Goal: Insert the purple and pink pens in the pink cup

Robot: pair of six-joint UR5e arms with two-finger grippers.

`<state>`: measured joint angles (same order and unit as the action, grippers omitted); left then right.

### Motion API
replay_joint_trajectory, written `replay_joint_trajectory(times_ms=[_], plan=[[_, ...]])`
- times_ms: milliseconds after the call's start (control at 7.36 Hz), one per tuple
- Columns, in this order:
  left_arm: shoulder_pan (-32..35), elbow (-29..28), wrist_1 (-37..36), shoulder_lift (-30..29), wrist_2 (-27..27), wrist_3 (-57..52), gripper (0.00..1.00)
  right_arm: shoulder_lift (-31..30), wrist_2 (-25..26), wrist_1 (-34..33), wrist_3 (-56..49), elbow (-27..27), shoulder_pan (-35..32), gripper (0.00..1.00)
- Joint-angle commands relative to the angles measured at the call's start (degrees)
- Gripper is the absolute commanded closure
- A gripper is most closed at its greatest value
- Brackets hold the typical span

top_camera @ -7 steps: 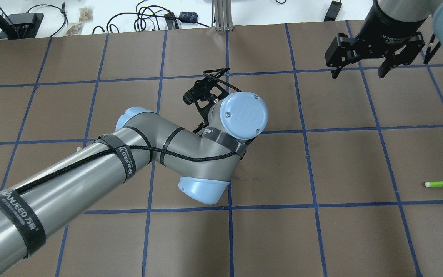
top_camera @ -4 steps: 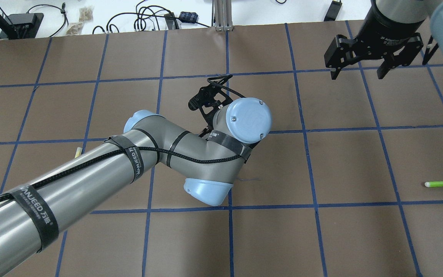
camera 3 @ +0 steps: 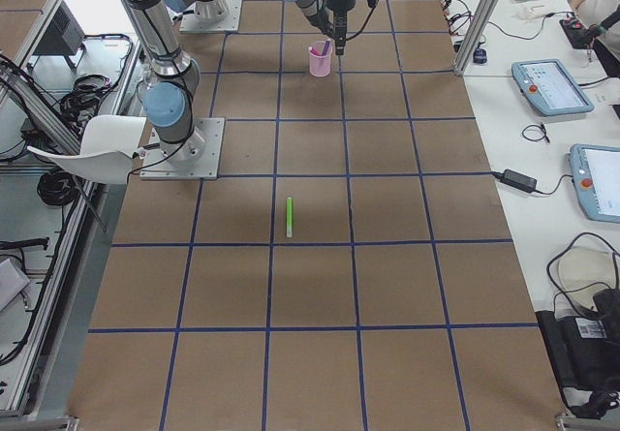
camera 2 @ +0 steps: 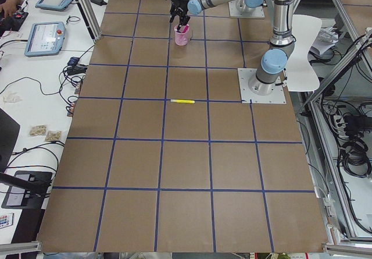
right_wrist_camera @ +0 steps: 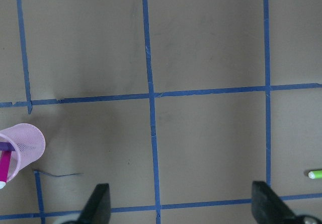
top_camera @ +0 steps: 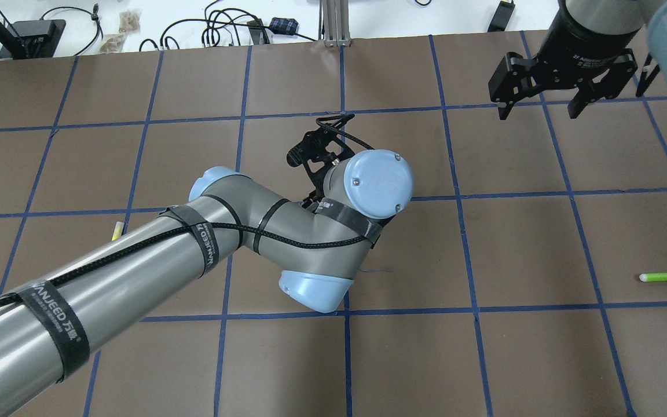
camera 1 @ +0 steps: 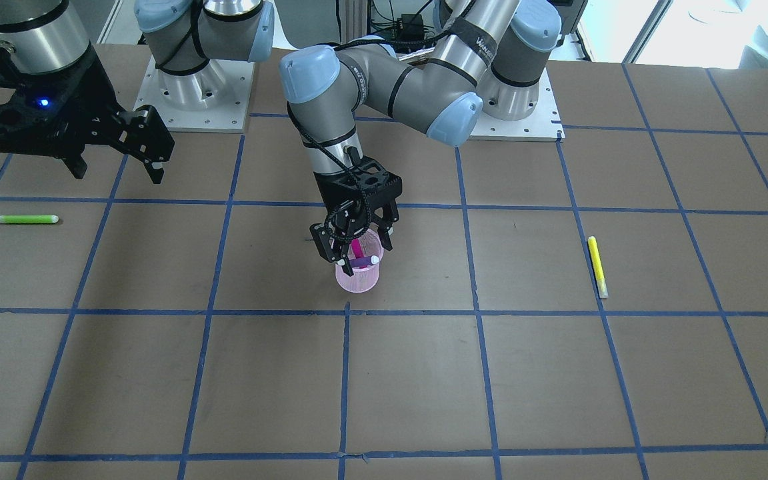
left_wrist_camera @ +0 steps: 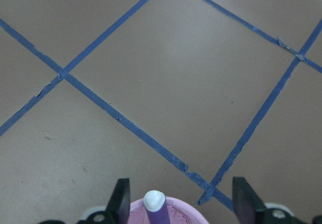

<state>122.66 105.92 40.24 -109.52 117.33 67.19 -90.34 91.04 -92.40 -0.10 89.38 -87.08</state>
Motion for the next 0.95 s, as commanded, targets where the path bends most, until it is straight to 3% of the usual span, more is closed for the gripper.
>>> replay_joint_trajectory(times_ms=[0,136,408,816], plan=[[-1.53,-2.36,3.87,1.93,-0.60,-13.13,0.00,-0.01,-0.51,0.03,0.28,0.44,-0.02,0.00],[-4.76,-3.51,9.02,2.29,-1.30,-18.53,0.00,-0.01,-0.69,0.03,0.19,1.05,-0.02,0.00],[-10.74,-7.02,16.15,3.87,-8.49,-27.50,0.00,0.94,-0.87,-3.29,-0.60,0.62,-0.11,0.00],[-16.90,-10.55,22.94,5.80,-10.96,-35.00,0.00,2.79,-0.17,-5.93,0.01,0.44,-3.35,0.00]])
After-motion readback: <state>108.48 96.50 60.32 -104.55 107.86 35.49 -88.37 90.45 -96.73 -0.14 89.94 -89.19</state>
